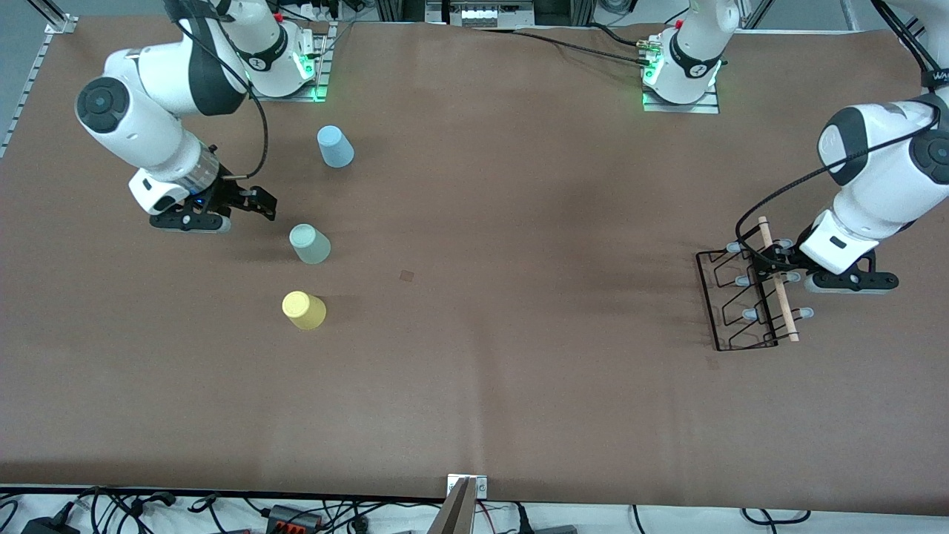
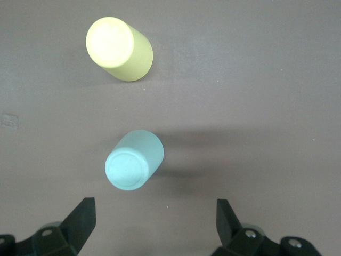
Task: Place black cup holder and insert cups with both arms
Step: 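Grasp the rack dowel with the left gripper while the right gripper reaches teal cup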
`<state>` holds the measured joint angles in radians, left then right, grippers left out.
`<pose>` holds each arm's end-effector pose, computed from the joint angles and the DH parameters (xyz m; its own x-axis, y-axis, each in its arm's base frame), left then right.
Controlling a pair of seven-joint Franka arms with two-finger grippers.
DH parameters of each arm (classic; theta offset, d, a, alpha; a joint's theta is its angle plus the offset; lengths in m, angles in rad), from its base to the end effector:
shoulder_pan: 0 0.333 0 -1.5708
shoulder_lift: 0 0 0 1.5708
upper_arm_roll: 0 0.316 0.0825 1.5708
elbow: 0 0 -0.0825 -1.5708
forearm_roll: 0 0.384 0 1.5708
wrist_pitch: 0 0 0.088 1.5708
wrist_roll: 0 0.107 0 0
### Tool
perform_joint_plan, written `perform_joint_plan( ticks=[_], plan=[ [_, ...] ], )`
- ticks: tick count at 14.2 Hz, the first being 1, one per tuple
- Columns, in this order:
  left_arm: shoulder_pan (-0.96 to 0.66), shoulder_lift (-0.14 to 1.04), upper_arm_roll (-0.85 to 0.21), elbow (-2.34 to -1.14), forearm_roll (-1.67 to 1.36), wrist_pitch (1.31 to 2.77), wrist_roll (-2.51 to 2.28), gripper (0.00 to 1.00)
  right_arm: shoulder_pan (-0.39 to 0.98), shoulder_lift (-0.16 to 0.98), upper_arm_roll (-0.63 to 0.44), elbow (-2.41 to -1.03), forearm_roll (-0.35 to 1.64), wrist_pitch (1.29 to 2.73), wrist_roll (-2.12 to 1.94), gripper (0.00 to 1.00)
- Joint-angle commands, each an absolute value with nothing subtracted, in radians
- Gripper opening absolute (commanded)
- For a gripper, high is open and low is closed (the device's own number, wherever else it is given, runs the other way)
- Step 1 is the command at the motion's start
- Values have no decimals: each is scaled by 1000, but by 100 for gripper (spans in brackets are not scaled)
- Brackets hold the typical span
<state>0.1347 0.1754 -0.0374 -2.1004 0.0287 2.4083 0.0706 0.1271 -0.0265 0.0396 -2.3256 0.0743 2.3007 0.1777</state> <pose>0.5808 0.0573 0.3494 0.9914 0.0060 0.1307 0.0093 -0.9997 -0.0246 0.4966 0.0852 0.3502 0.9981 -0.0602 -0.0094 -0.0607 -0.9967 -0.0535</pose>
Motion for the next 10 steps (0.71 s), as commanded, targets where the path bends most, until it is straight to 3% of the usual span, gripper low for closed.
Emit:
perform_joint_plan(
  ticks=[1,2,4,5,6,10],
  plan=[
    [149,199,-49,-2099,18,2442,95,77,129,-38,34,-2358,86,2324,186,100],
    [149,205,-49,-2095,18,2444,95,62,129,-37,34,-2358,86,2324,184,100],
    [149,215,-49,-2089,18,2444,98,46,141,-32,34,-2353,86,2333,186,100],
    [149,215,-49,-2089,18,2438,104,29,146,-8,34,-2352,84,2370,199,100],
    [149,213,-49,-2091,18,2430,115,20,149,15,34,-2353,84,2417,212,100],
    [149,212,-51,-2086,18,2430,110,4,202,132,34,-2355,86,2603,261,100]
  ],
)
